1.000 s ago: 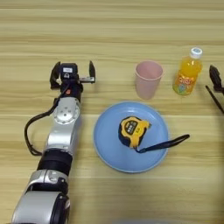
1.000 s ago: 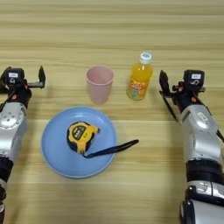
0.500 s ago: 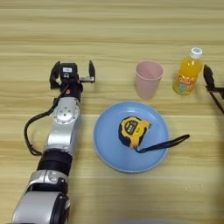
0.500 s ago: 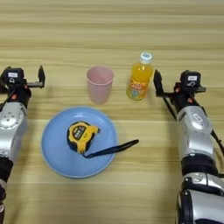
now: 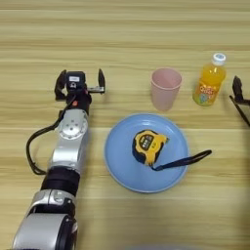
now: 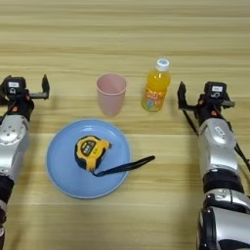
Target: Move the objects on the table
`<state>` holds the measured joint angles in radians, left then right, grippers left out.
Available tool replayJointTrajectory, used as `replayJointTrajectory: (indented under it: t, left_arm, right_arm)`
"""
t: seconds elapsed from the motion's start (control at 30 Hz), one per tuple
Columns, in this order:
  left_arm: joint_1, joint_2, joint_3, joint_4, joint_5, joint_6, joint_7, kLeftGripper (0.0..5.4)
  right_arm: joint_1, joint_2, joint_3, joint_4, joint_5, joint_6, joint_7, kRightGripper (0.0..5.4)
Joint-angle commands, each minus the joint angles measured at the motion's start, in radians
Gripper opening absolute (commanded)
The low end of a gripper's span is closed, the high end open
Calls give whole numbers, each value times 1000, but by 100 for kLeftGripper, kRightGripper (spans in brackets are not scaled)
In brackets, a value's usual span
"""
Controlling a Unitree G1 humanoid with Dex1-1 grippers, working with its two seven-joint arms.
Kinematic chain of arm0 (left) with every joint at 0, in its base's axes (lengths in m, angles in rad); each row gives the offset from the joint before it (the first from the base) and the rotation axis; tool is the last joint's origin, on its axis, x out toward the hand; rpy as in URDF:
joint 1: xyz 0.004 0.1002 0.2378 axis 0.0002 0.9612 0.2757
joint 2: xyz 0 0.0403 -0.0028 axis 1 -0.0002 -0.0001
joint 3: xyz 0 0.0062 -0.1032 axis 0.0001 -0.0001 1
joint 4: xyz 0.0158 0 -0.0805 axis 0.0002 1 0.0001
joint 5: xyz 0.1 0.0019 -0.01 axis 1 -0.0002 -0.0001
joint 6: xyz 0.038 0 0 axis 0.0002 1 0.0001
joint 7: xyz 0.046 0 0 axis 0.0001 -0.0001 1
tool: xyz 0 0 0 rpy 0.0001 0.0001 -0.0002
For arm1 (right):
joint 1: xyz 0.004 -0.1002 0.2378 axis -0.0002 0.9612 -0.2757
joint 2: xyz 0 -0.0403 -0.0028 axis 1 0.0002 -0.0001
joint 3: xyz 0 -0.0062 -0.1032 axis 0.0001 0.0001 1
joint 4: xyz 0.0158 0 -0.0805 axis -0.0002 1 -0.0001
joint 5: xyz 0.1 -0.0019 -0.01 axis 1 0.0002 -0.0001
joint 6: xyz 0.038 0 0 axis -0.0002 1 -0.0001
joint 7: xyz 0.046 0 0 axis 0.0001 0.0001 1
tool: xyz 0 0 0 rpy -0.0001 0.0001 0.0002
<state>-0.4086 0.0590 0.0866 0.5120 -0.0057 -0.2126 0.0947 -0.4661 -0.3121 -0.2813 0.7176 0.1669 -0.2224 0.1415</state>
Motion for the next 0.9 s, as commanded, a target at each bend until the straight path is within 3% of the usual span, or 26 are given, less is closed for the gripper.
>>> replayJointTrajectory:
  t: [0.03, 0.2, 0.5, 0.6, 0.7, 0.9]
  left_arm:
    - [-11, 9, 4, 8, -1, -7, -12, 540]
    - [-9, 10, 9, 8, -1, -8, -22, 540]
    - [6, 11, 11, -46, -20, 7, -56, 540]
    - [40, 22, 5, -133, -38, 41, -107, 540]
    - [105, 56, -28, -277, -35, 107, -175, 540]
    - [213, 166, -47, -624, -87, 349, -324, 540]
  right_arm:
    - [-28, -12, -9, 22, -15, 54, -63, 539]
    - [-10, -1, 8, -20, -9, 15, -21, 539]
    - [-7, 4, 17, -28, -20, 18, -30, 539]
    - [-5, 11, 25, -33, -30, 18, -41, 539]
    - [-4, 17, 30, -40, -36, 19, -51, 539]
    - [1, 33, 42, -62, -42, 29, -75, 539]
